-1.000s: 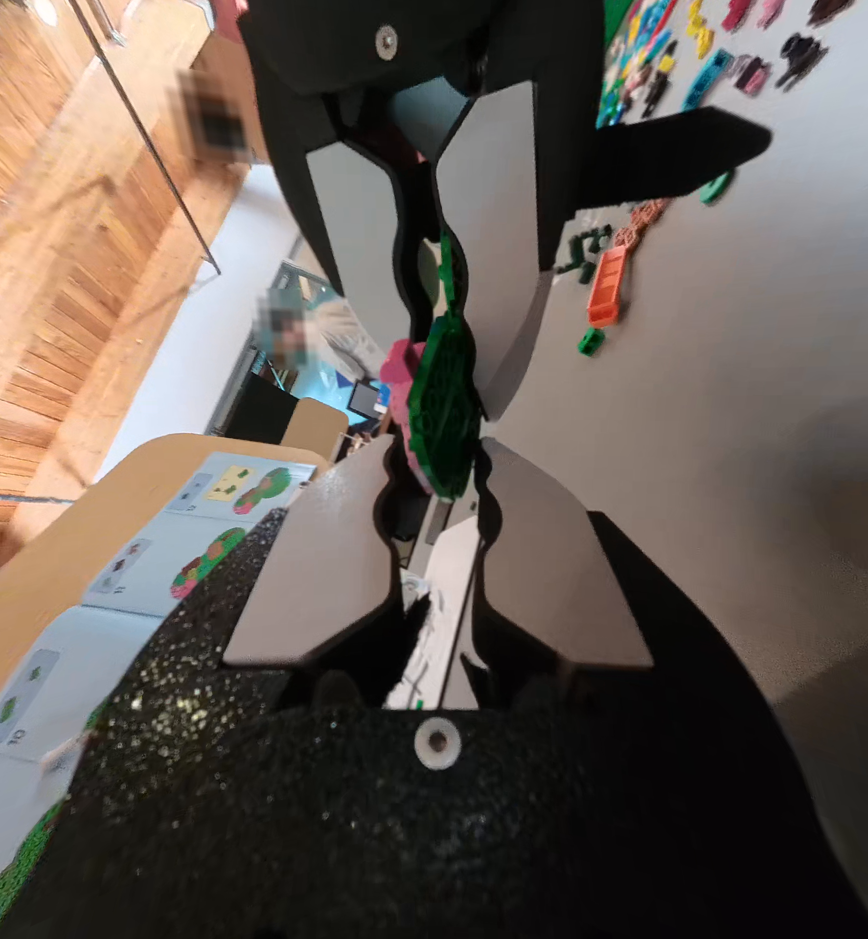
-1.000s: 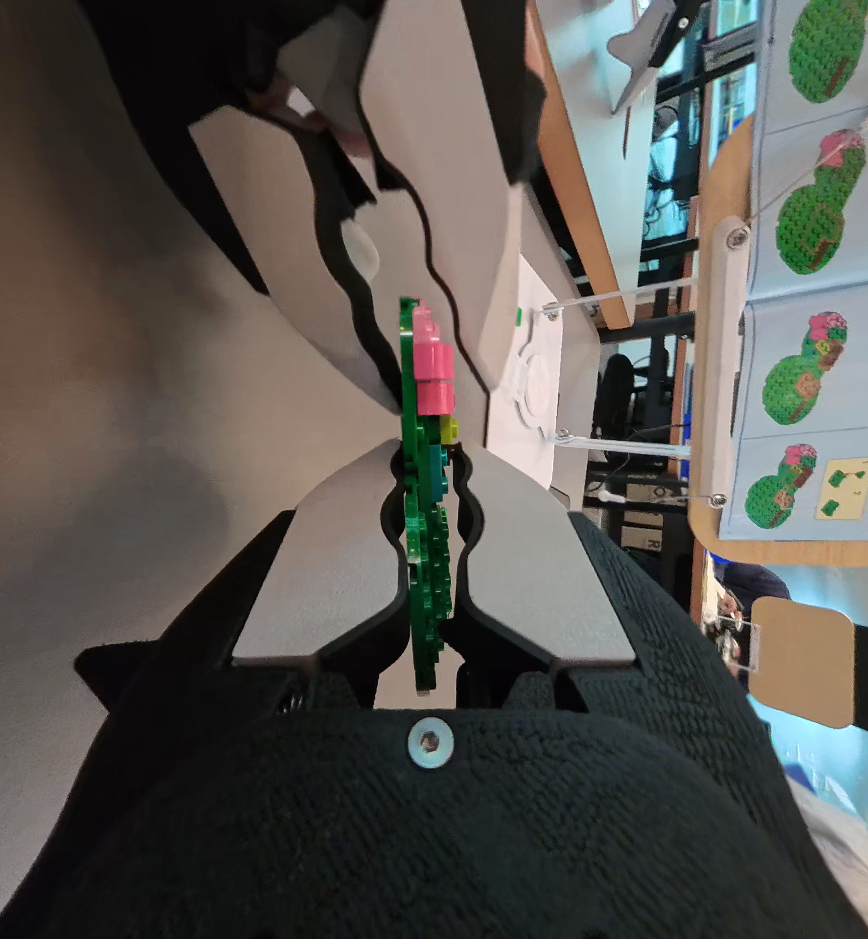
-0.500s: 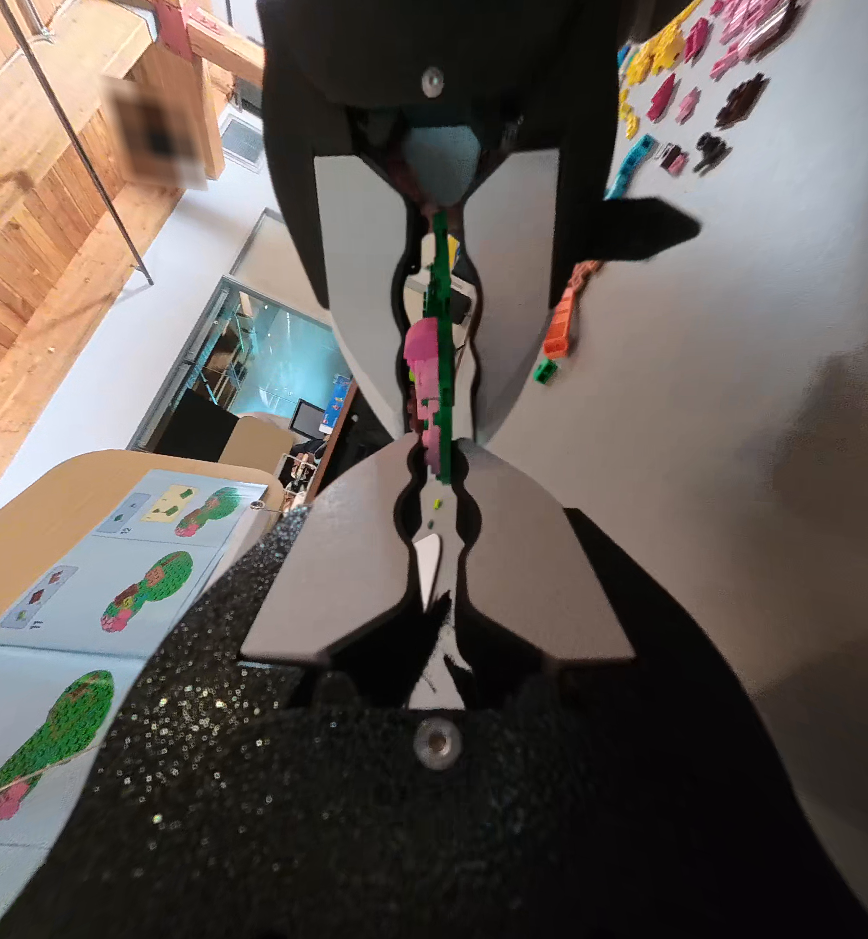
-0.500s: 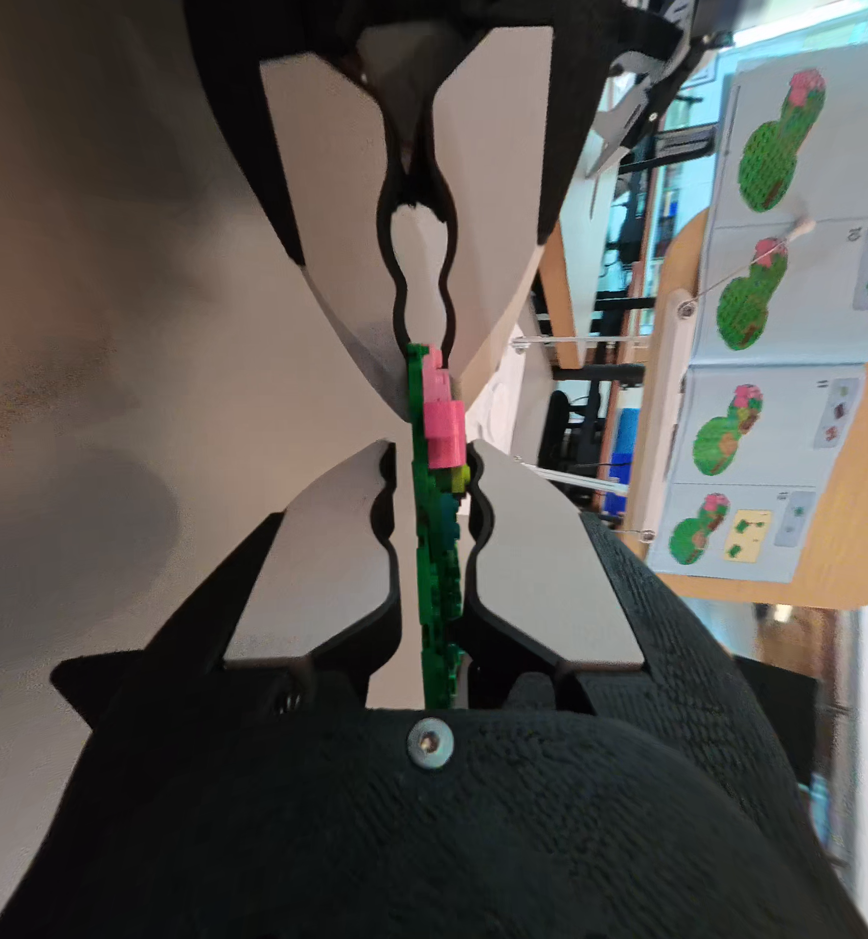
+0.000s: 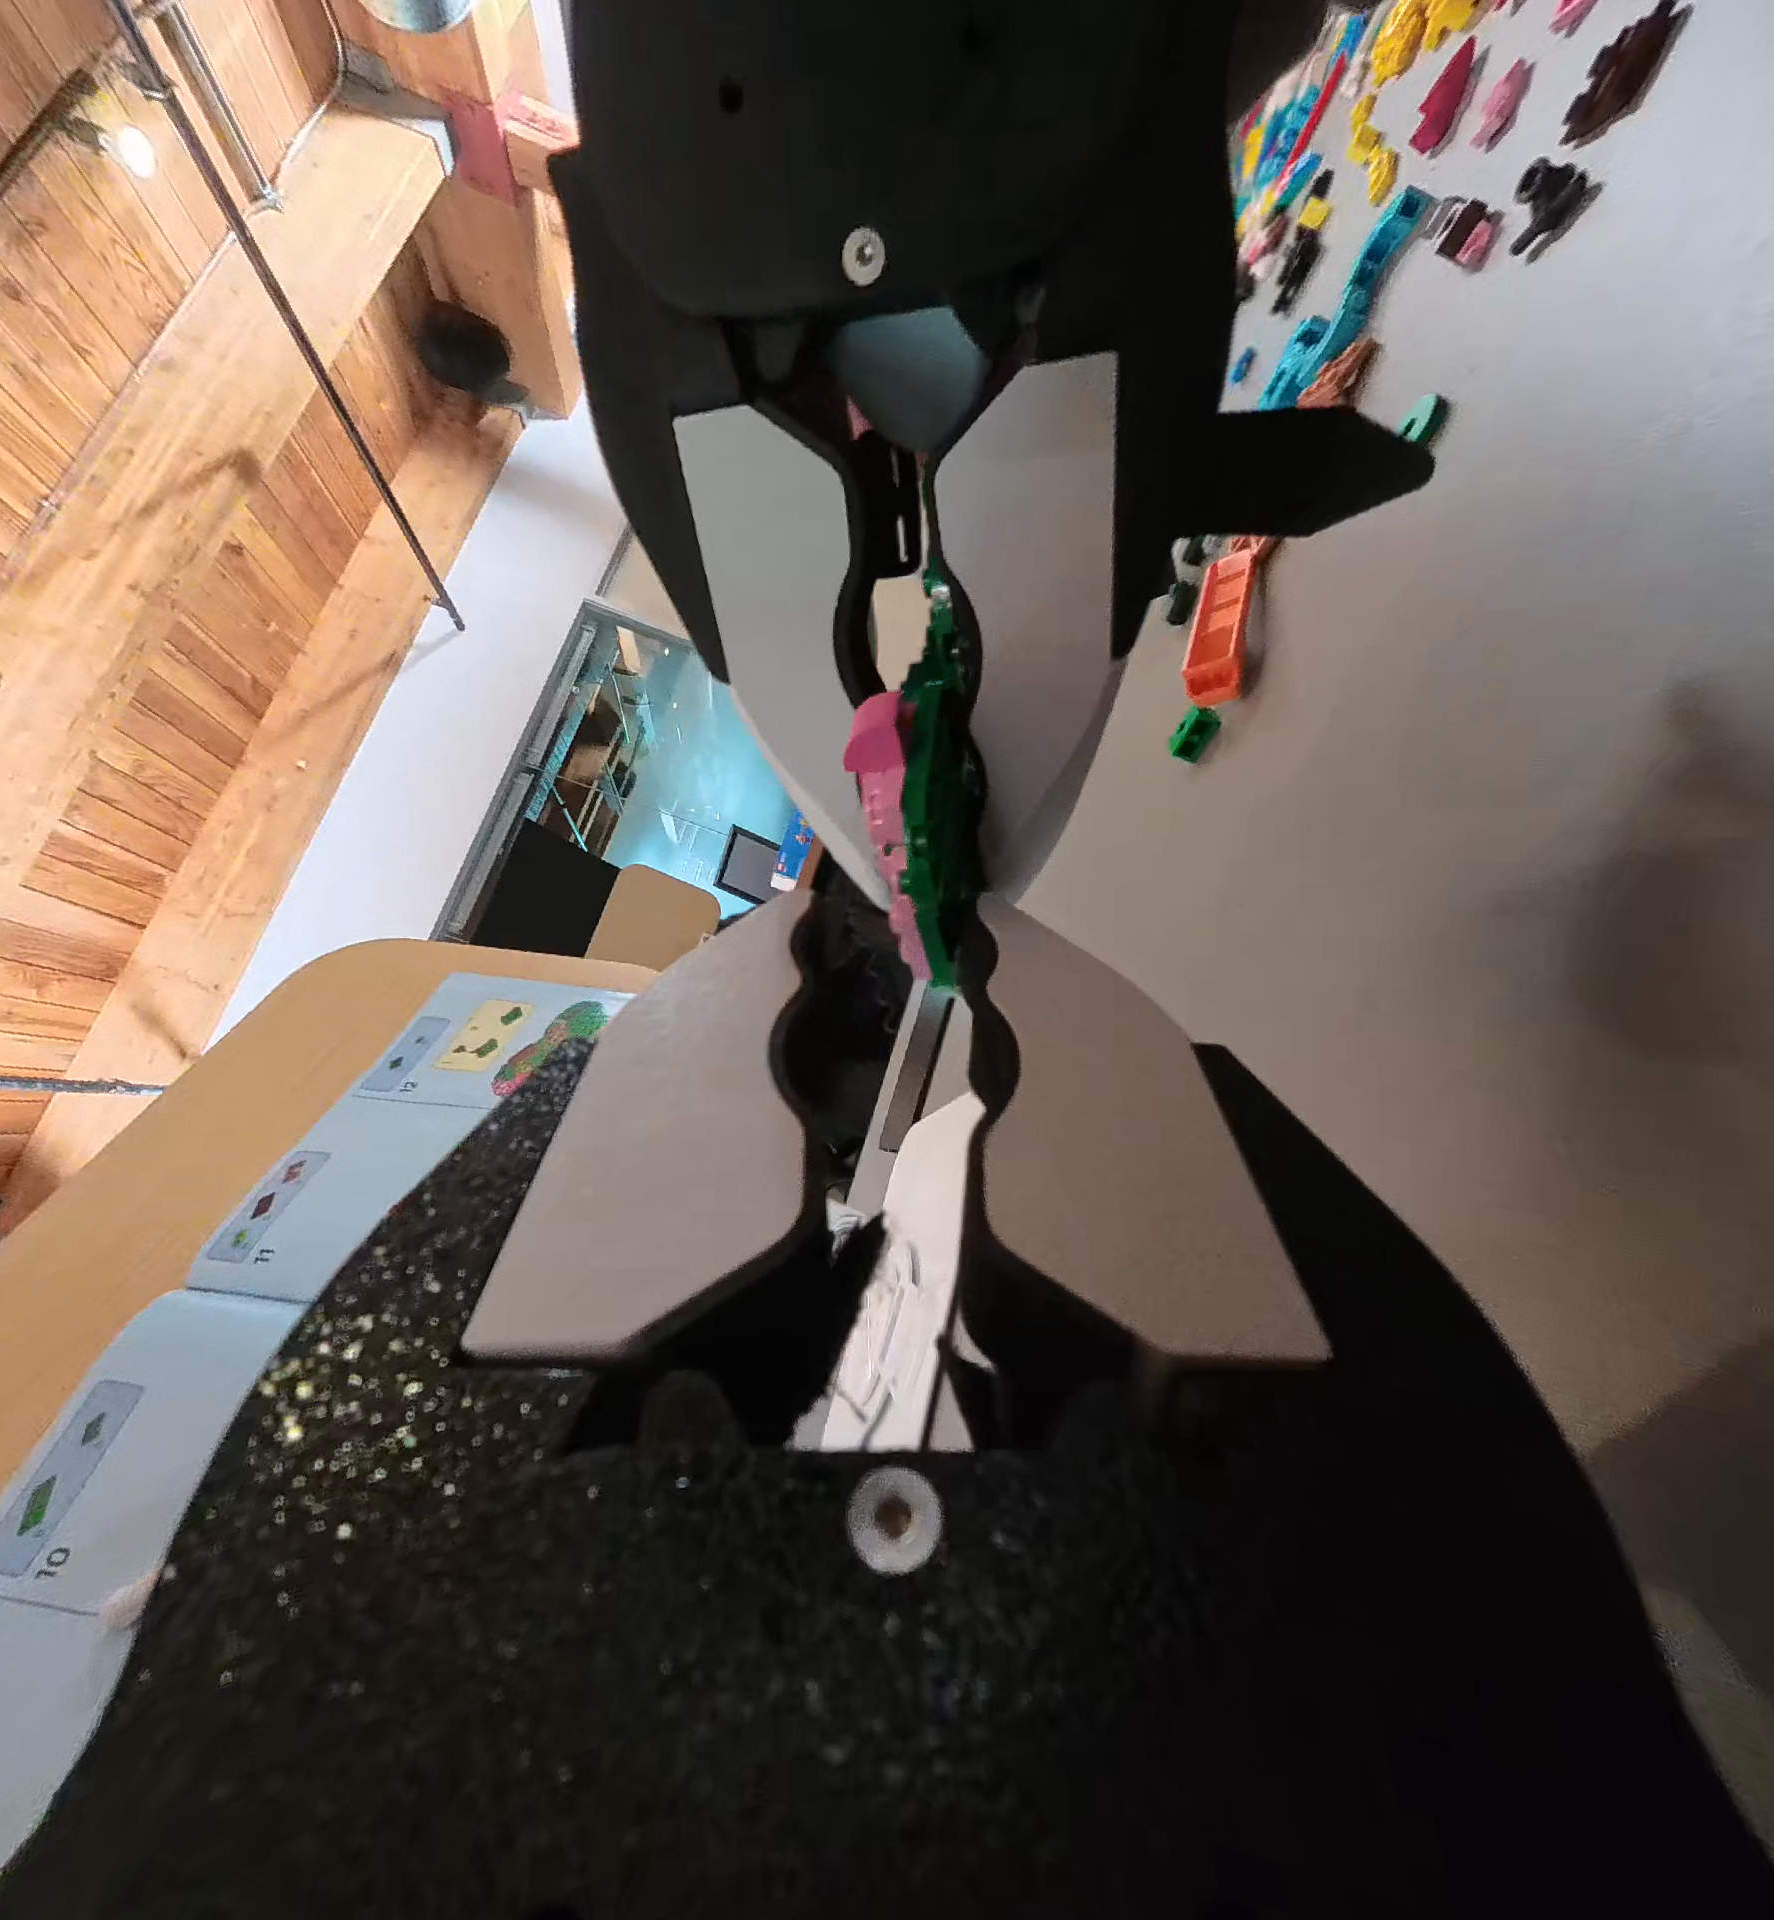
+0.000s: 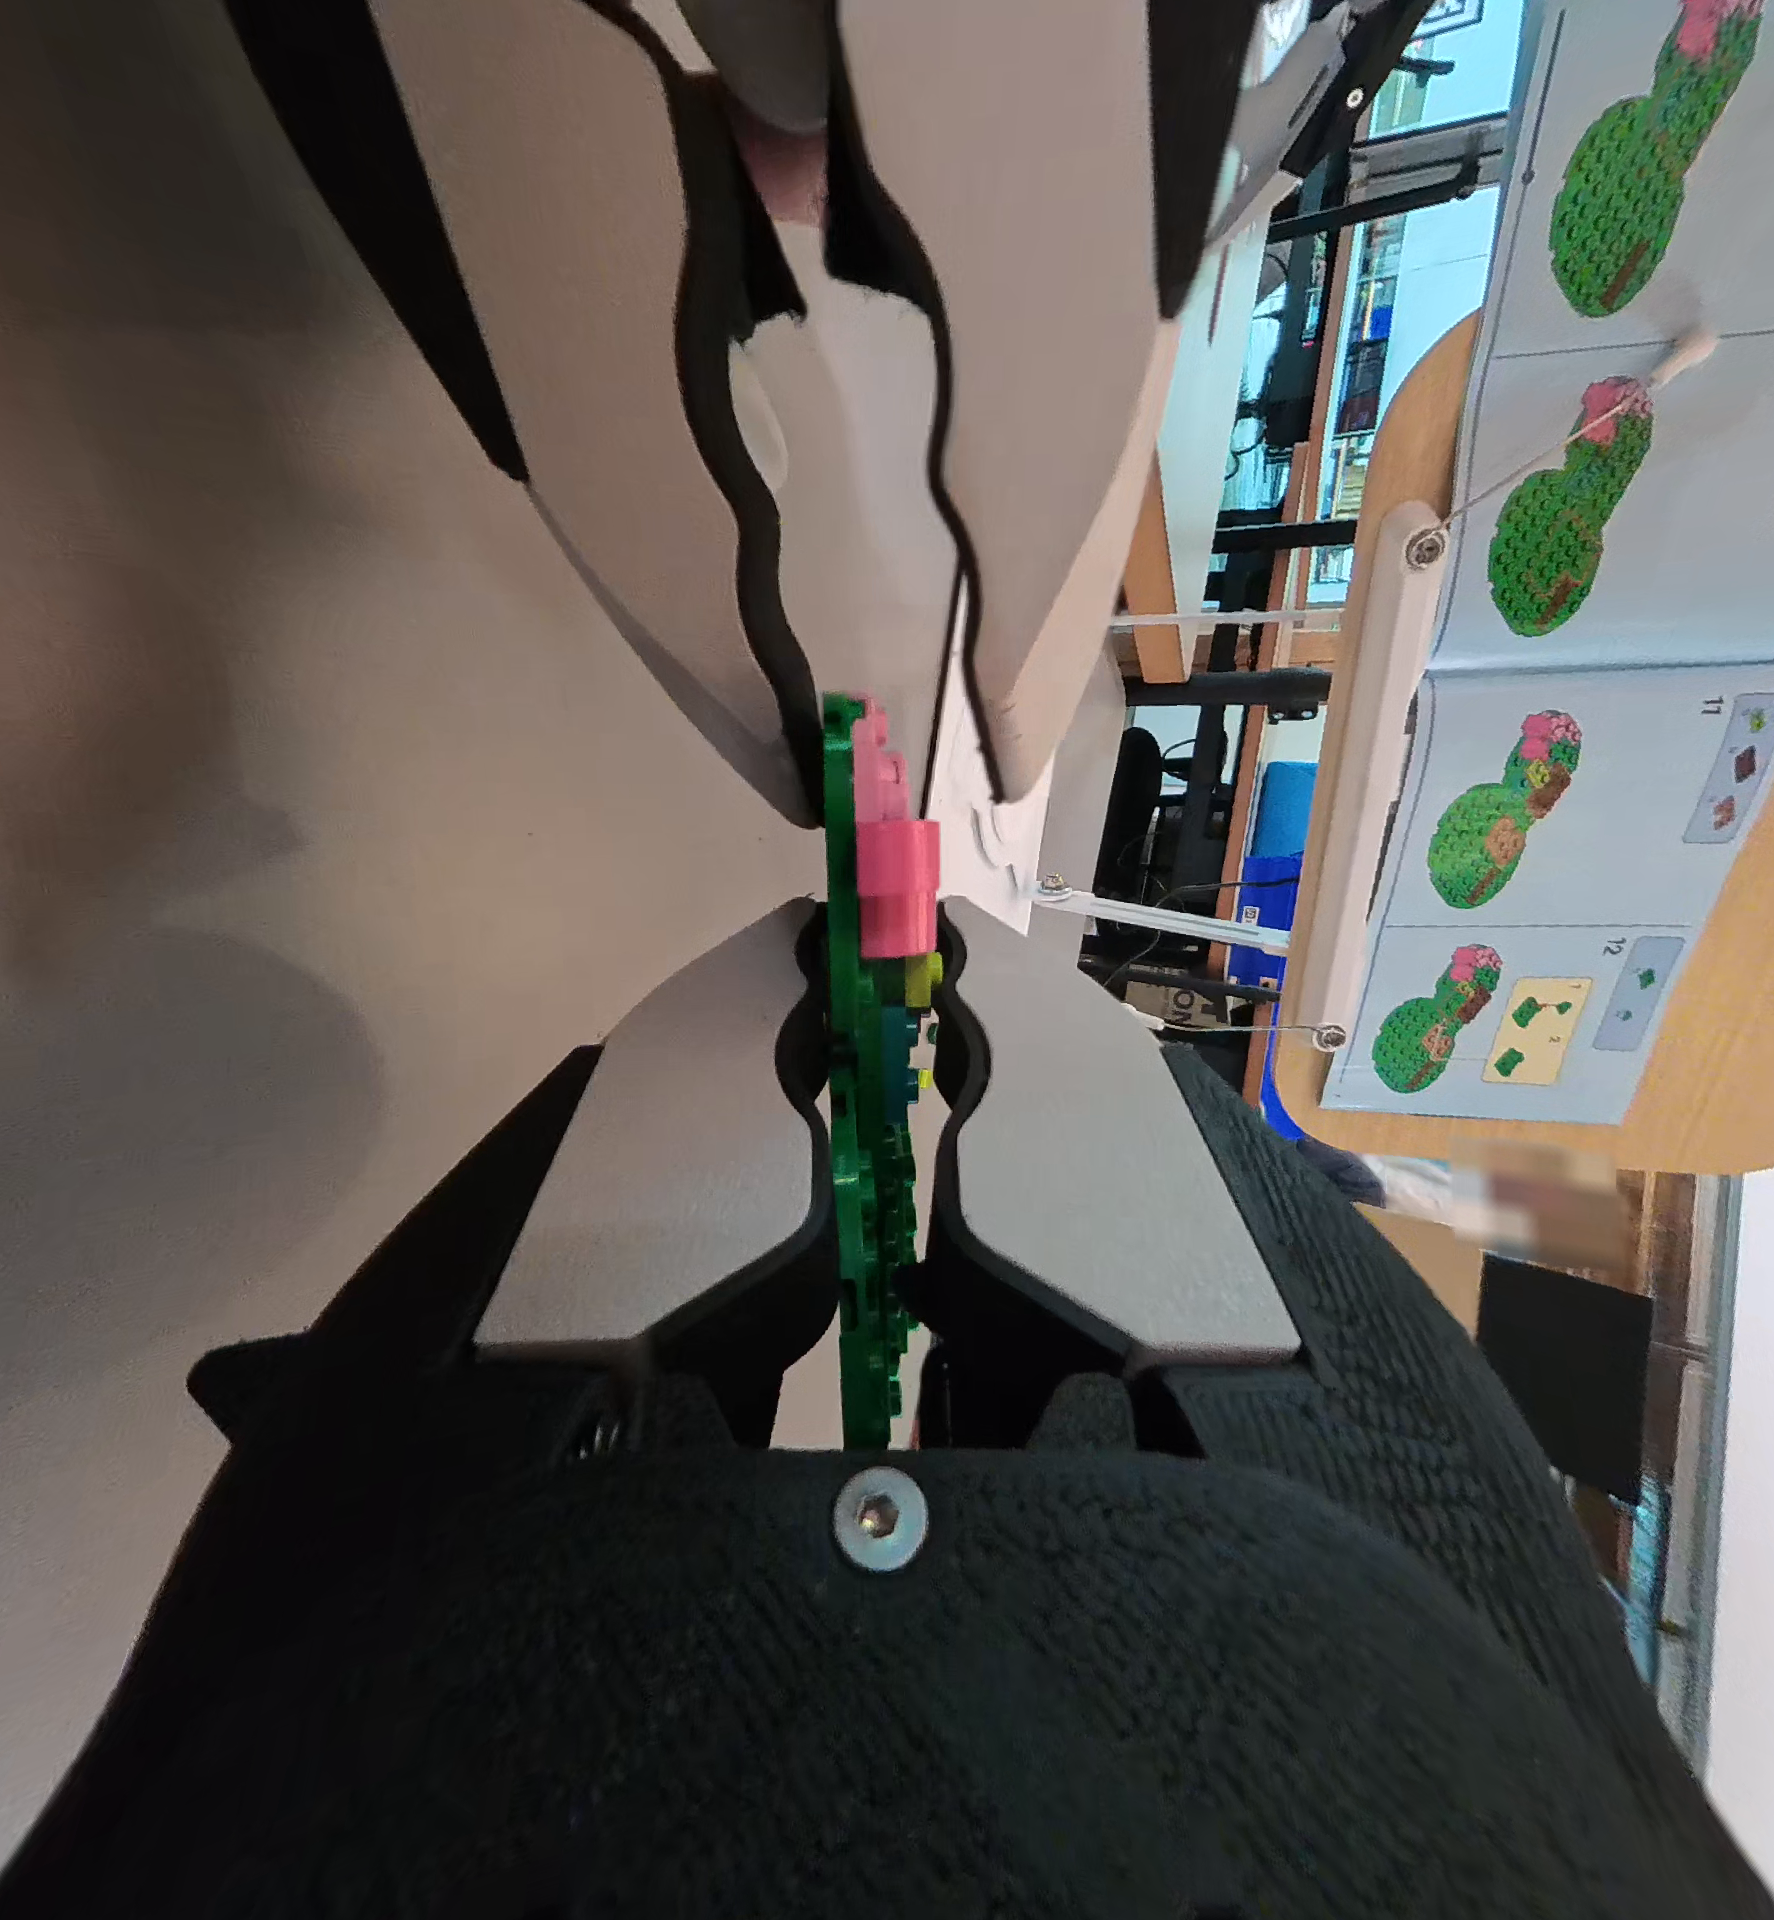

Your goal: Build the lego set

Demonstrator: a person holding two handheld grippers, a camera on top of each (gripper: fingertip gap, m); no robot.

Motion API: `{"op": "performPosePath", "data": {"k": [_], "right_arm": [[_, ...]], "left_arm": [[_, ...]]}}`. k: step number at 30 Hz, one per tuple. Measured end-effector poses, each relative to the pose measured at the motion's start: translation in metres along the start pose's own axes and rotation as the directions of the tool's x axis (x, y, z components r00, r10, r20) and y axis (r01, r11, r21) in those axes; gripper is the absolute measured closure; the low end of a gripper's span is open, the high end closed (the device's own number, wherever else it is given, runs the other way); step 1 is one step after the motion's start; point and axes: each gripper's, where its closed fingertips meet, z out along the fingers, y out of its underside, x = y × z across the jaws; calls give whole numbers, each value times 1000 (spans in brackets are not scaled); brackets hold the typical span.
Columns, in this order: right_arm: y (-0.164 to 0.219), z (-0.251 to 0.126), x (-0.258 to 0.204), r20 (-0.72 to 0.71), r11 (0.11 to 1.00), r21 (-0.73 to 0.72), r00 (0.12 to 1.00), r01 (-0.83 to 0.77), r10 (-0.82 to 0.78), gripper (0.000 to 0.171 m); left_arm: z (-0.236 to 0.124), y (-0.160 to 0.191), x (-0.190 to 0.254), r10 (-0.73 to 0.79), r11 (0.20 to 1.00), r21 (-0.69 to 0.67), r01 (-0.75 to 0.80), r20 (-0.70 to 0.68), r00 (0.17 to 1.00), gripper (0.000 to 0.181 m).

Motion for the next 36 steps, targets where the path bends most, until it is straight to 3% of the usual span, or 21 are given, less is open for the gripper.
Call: {"op": "performPosePath", "data": {"k": [2, 6, 9, 12, 17, 20, 23, 26, 31, 36], "right_arm": [[-1, 0, 2, -7, 1000, 8, 1000, -18, 18, 156], [-3, 1, 1, -15, 1000, 13, 1000, -11, 11, 156], [-5, -3, 8, -60, 999, 49, 998, -19, 22, 147], [4, -12, 9, -74, 995, 28, 993, -91, 93, 126], [37, -38, -8, -105, 964, 46, 958, -263, 266, 122], [54, -60, -1, -212, 883, 174, 859, -435, 465, 126], [59, -77, 7, -220, 691, 385, 666, -612, 713, 133], [68, -85, 11, -223, 544, 509, 509, -667, 832, 137], [63, -93, 12, -173, 465, 598, 462, -653, 870, 150], [46, -90, 6, -82, 451, 626, 521, -636, 849, 159]], "left_arm": [[-1, 0, 3, 20, 1000, 8, -20, -12, 1000, 169], [-2, 0, 5, 34, 999, 4, -34, -45, 998, 171], [-1, 3, -1, 97, 995, -22, -97, 6, 995, 173], [0, 17, -3, 179, 982, -71, -176, 32, 983, 173], [1, 32, -9, 188, 976, -121, -180, 54, 981, 173], [3, 40, -4, 209, 968, -149, -201, 39, 977, 173], [8, 44, 0, 198, 967, -168, -190, 28, 980, 173], [14, 45, 5, 218, 959, -189, -209, 27, 976, 173], [22, 38, 4, 192, 959, -222, -177, 51, 980, 173], [29, 53, 10, 225, 929, -309, -206, 29, 974, 173]]}}
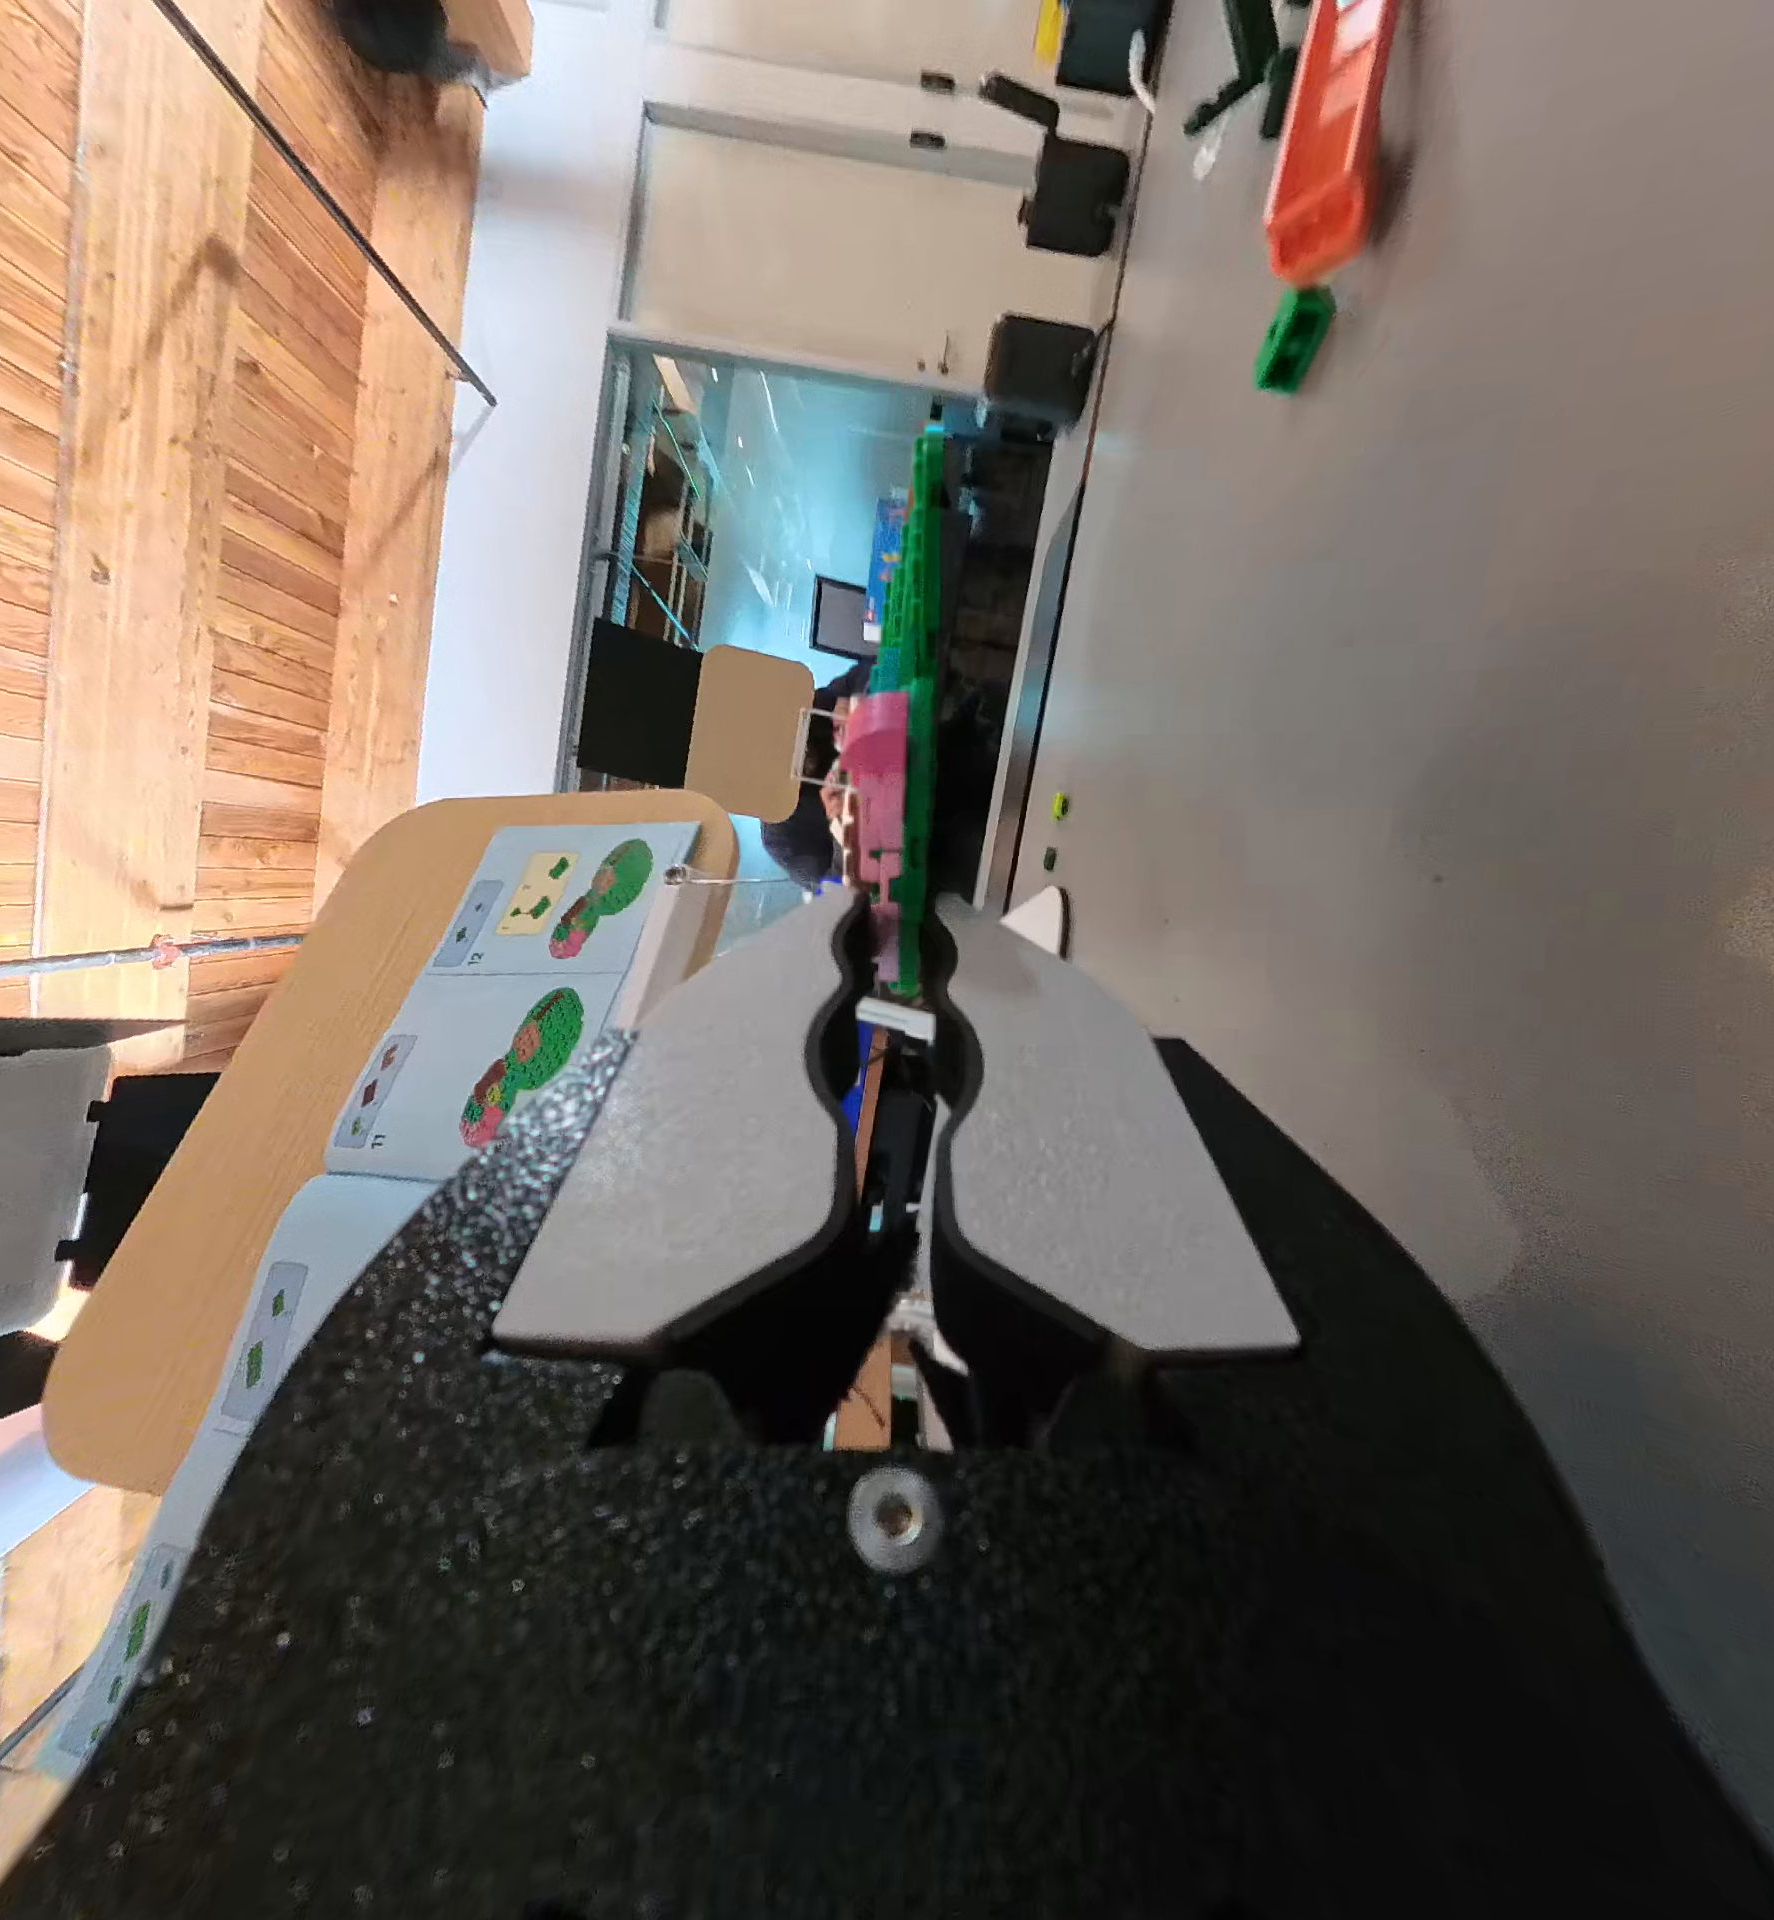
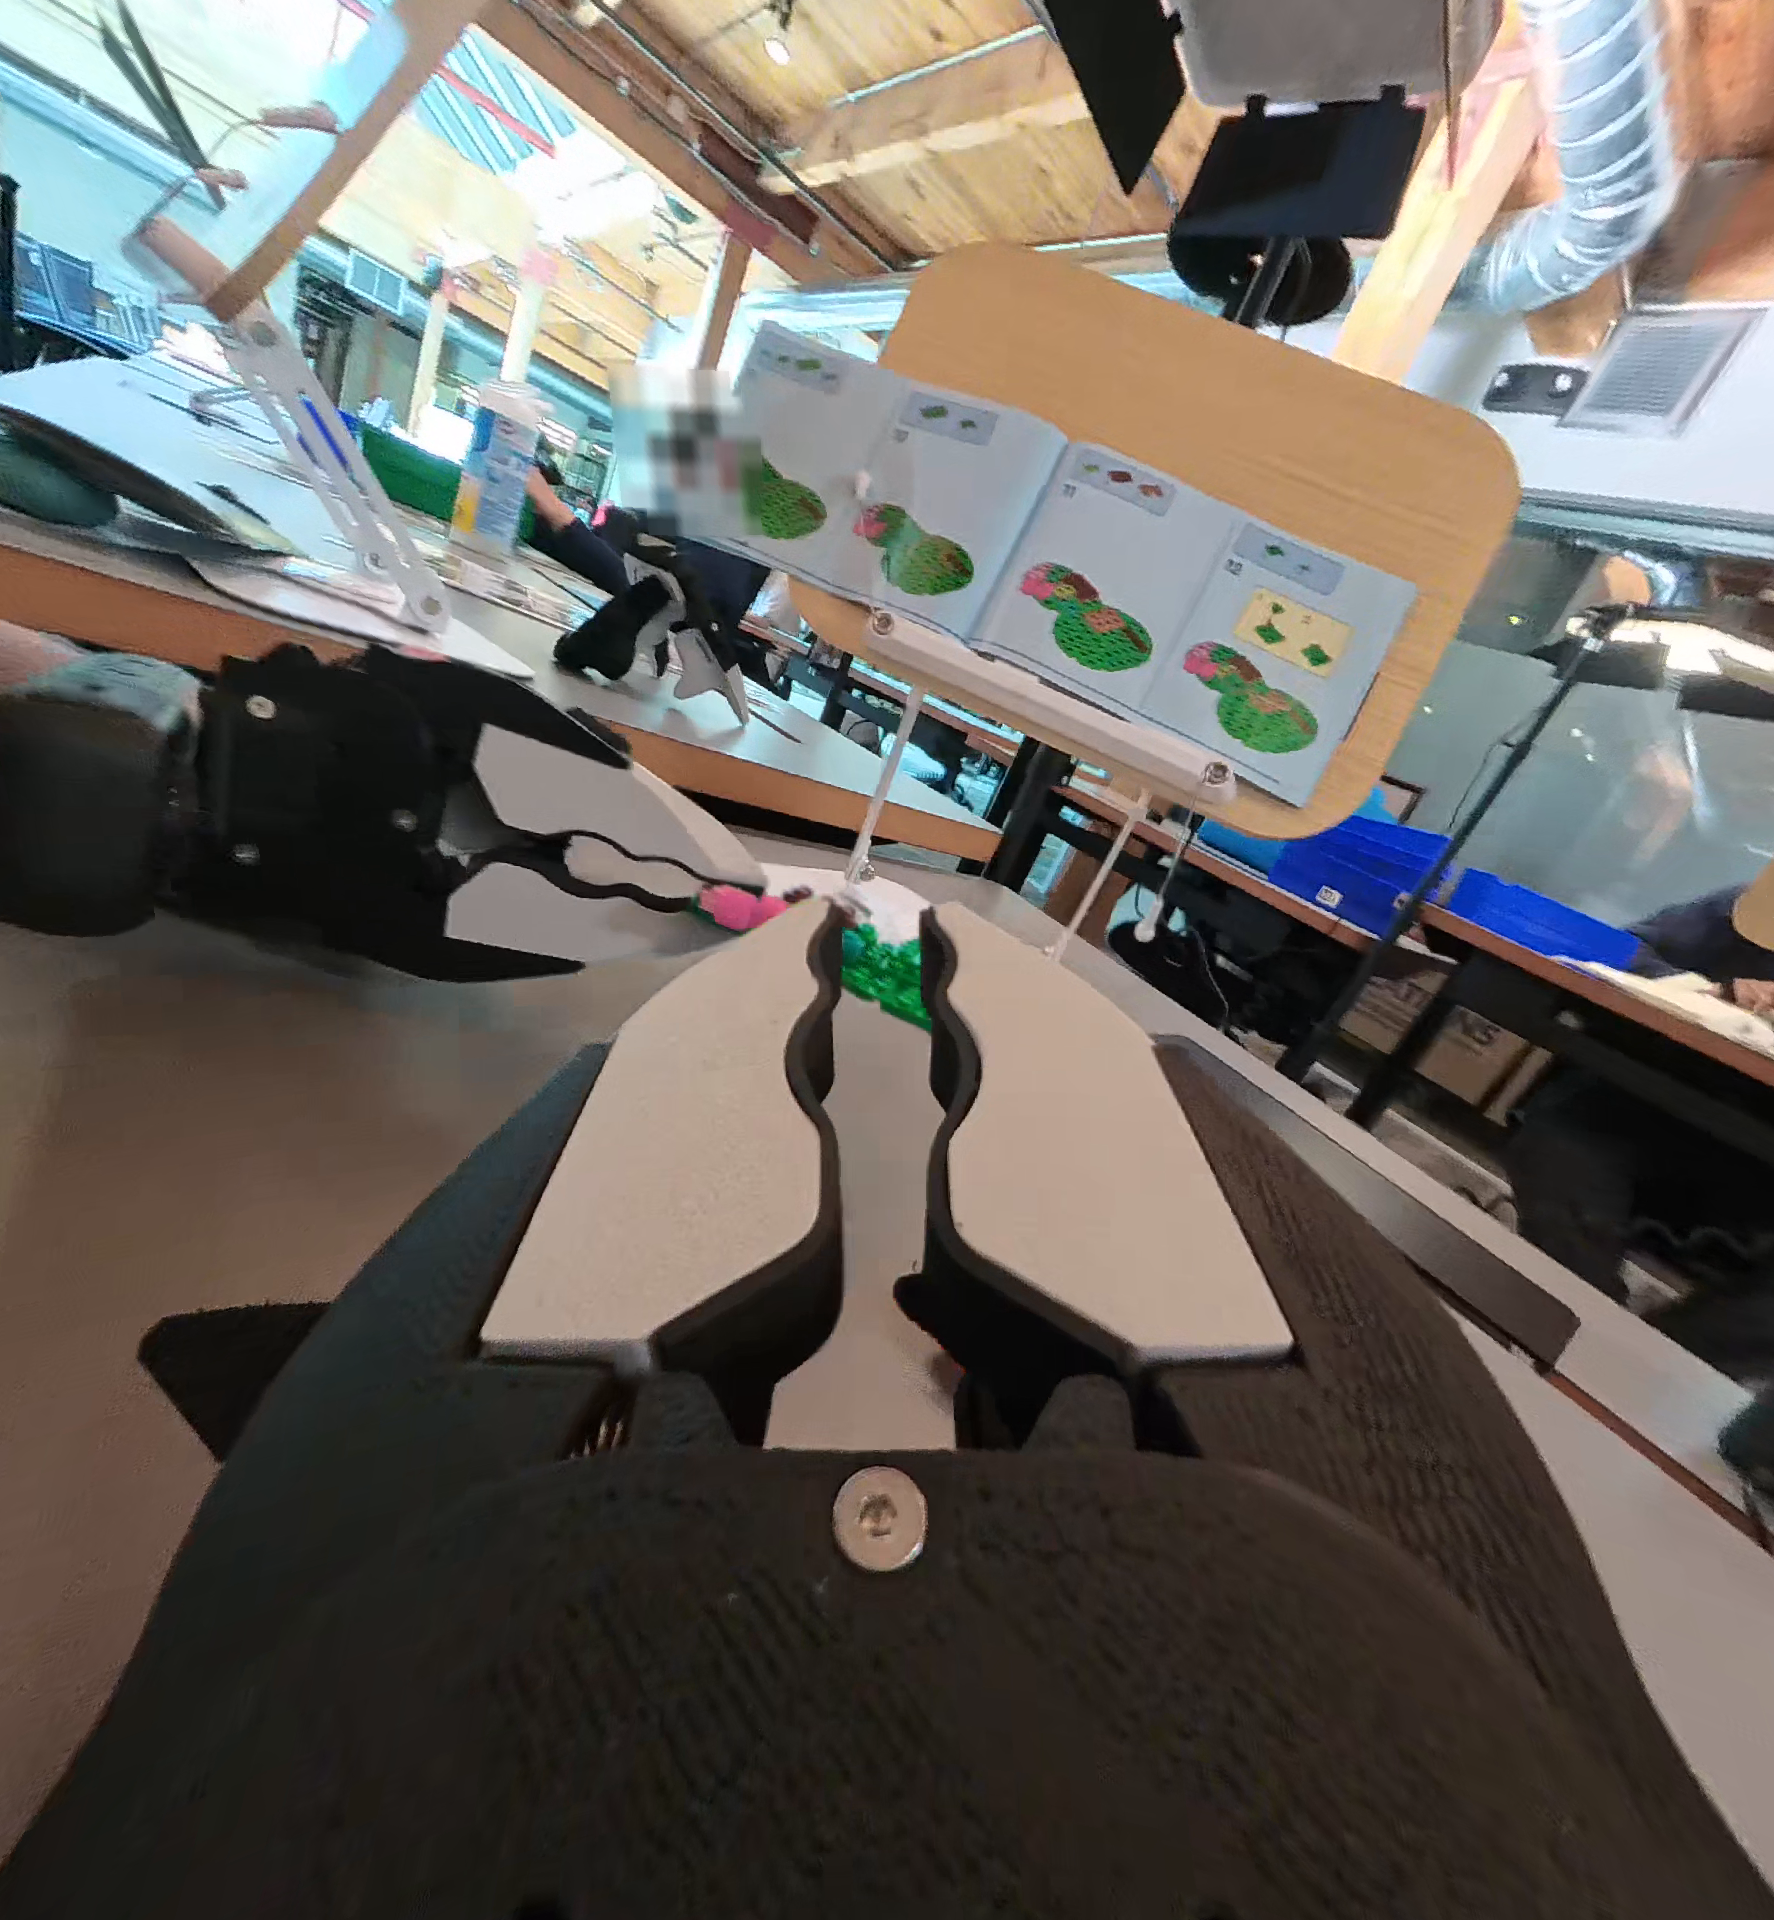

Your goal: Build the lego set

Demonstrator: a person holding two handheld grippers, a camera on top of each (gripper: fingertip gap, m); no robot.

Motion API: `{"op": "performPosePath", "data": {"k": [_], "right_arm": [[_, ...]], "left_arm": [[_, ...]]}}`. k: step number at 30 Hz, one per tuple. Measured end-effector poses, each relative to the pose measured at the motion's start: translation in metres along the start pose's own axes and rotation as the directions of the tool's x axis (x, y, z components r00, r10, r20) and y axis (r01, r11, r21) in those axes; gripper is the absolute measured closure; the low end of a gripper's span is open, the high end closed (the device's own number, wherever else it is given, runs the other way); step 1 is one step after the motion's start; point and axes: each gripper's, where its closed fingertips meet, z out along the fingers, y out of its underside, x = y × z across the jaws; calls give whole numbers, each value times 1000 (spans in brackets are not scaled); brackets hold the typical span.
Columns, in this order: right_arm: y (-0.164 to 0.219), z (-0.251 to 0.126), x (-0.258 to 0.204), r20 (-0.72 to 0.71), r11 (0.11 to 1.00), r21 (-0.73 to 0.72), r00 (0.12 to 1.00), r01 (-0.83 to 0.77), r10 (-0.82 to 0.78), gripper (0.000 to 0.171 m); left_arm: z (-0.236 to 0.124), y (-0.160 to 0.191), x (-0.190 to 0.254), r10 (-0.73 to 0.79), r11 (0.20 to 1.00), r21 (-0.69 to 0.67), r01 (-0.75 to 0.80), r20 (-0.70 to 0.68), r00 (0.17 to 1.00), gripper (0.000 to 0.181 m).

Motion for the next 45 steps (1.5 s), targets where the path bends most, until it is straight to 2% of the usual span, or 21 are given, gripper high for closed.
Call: {"op": "performPosePath", "data": {"k": [7, 16, 18, 23, 27, 37, 41, 45], "right_arm": [[-9, -5, -12, 20, 995, 31, 995, 96, -97, 167], [-54, -13, 16, -111, 972, 30, 967, 235, -230, 165], [-59, -15, 17, -137, 978, 36, 970, 205, -199, 157], [-51, -19, -8, -116, 995, 78, 992, 54, -45, 157], [-37, -19, -21, -90, 998, 55, 995, 43, -38, 158], [-28, -20, -11, -42, 993, 20, 992, -116, 117, 163], [-26, -37, 27, -100, 986, -54, 983, -161, 155, 162], [-20, -90, 94, -249, 974, -200, 967, -103, 52, 163]], "left_arm": [[7, 12, 11, 46, 997, -62, -48, -28, 999, 173], [9, 7, 14, 66, 996, -56, -68, -35, 997, 173], [10, 8, 15, 70, 995, -64, -72, -37, 997, 173], [10, 14, 10, 82, 992, -95, -83, -11, 997, 173], [8, 17, 9, 92, 990, -110, -92, -3, 996, 173], [5, 9, 10, 102, 993, -65, -102, -8, 995, 173], [5, 5, 11, 90, 995, -41, -91, -14, 996, 173], [4, 0, 10, 63, 998, -12, -63, -8, 998, 173]]}}
